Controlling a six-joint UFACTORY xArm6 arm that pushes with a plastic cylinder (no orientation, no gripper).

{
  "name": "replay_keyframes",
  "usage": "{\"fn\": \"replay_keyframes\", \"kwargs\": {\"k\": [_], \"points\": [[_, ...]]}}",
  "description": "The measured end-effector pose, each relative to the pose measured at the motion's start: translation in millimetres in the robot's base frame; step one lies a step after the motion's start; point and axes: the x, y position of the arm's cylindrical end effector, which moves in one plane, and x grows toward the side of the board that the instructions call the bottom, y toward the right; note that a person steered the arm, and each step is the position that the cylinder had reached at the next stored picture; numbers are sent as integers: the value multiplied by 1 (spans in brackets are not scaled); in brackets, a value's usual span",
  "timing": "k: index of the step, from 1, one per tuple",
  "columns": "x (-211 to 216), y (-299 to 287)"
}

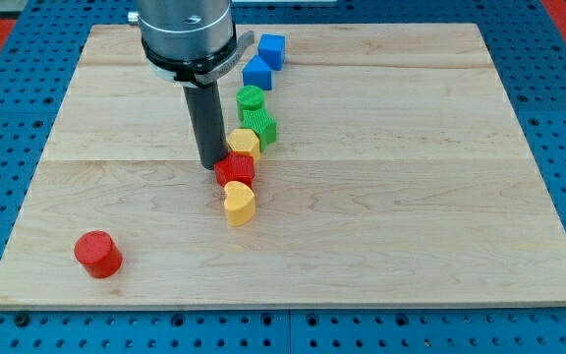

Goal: Move the red circle slightly to the right

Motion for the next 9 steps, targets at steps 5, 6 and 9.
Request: {"fn": "replay_keyframes", "kwargs": {"k": [5, 6, 9], "points": [[55, -104], [77, -138], [128, -142]]}}
